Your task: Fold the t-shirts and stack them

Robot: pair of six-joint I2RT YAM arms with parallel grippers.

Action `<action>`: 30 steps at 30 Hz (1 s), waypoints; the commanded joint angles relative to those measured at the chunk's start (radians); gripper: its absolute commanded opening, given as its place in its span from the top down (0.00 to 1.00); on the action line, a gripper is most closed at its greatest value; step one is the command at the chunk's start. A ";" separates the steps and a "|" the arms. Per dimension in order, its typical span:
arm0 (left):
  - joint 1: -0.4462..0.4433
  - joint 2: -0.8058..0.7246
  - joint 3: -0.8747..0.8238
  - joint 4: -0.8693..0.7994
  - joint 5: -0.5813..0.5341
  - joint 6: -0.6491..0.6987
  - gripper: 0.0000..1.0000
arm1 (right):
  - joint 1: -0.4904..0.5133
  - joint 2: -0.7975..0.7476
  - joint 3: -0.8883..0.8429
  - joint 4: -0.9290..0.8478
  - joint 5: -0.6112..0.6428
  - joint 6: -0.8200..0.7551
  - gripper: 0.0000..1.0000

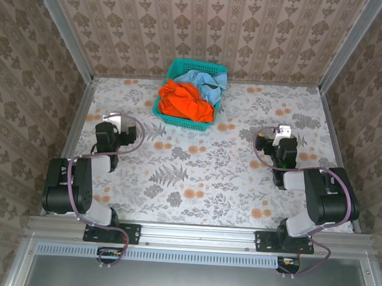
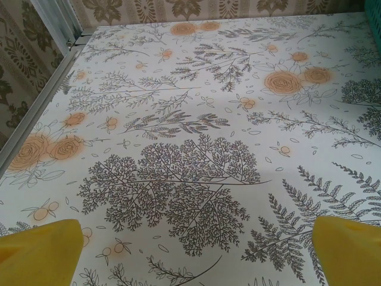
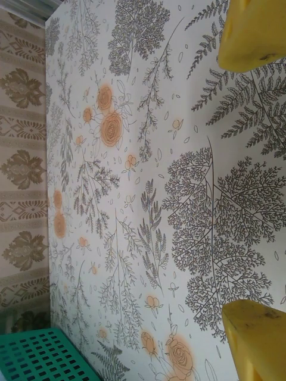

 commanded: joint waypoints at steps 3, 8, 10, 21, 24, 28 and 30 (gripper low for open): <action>-0.005 0.010 -0.006 0.026 0.000 0.018 0.00 | 0.005 -0.003 0.008 -0.010 -0.019 -0.012 0.00; -0.005 0.010 -0.006 0.025 0.001 0.018 0.00 | 0.005 -0.004 0.007 -0.011 -0.019 -0.012 0.00; -0.006 0.010 -0.006 0.024 0.000 0.018 0.00 | 0.005 -0.004 0.007 -0.011 -0.019 -0.012 0.00; -0.005 0.009 -0.006 0.024 0.000 0.018 0.00 | 0.002 -0.002 0.012 -0.016 0.025 0.012 0.00; -0.005 0.009 -0.006 0.025 0.000 0.018 0.00 | -0.001 -0.002 0.012 -0.017 0.024 0.014 0.01; -0.005 0.009 -0.007 0.024 0.002 0.017 0.00 | -0.001 -0.002 0.014 -0.018 0.024 0.014 0.01; -0.005 0.010 -0.006 0.026 0.002 0.017 0.00 | -0.001 -0.002 0.015 -0.018 0.024 0.014 0.00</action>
